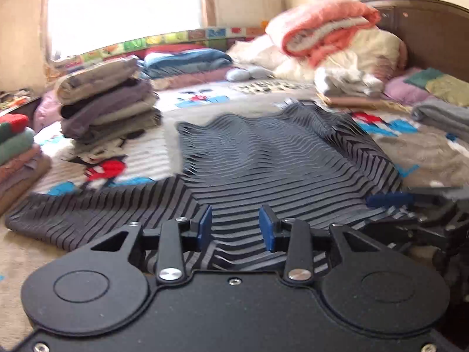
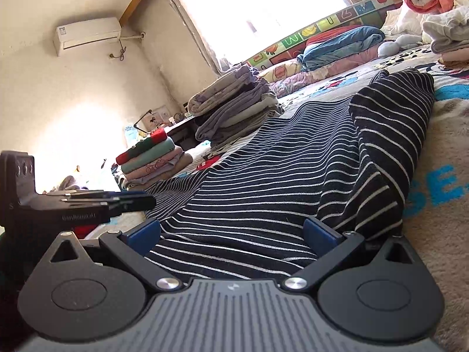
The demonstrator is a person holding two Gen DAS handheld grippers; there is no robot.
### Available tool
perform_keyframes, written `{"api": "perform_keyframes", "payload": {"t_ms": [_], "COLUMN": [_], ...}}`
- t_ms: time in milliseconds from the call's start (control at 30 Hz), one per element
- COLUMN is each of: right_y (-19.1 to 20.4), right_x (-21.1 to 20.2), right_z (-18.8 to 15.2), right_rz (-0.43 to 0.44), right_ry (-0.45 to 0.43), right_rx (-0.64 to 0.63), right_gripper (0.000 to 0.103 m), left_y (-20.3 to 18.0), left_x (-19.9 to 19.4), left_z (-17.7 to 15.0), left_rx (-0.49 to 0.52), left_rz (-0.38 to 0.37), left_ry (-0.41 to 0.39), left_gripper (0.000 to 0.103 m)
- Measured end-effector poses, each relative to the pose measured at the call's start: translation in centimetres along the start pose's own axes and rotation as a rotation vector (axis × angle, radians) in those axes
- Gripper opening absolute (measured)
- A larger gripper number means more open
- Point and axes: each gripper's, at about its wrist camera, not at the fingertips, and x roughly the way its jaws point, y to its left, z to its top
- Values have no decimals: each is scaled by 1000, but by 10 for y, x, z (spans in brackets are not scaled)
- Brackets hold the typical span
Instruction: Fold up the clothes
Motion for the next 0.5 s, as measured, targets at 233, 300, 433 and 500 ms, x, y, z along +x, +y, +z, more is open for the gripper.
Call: {"api": "perform_keyframes", "payload": {"t_ms": [233, 300, 433, 500], "right_y": [64, 66, 60, 67], "right_x": [-20, -16, -7, -11], "right_z": [1, -2, -13, -15], "right_rz": [-128, -153, -178, -167], "right_ry": [-15, 29, 156, 168], "right_rx": [-342, -380, -384, -419], "right_gripper": [90, 77, 79, 84], "left_y": [-36, -42, -37, -35], "left_x": [-15, 0, -11, -13], "left_z": [1, -6, -2, 0], "left_rx": [142, 151, 113, 98], "left_rz": [67, 49, 56, 64], "left_ry": [-58, 70, 17, 5], "left_gripper": [35, 34, 36, 37]}}
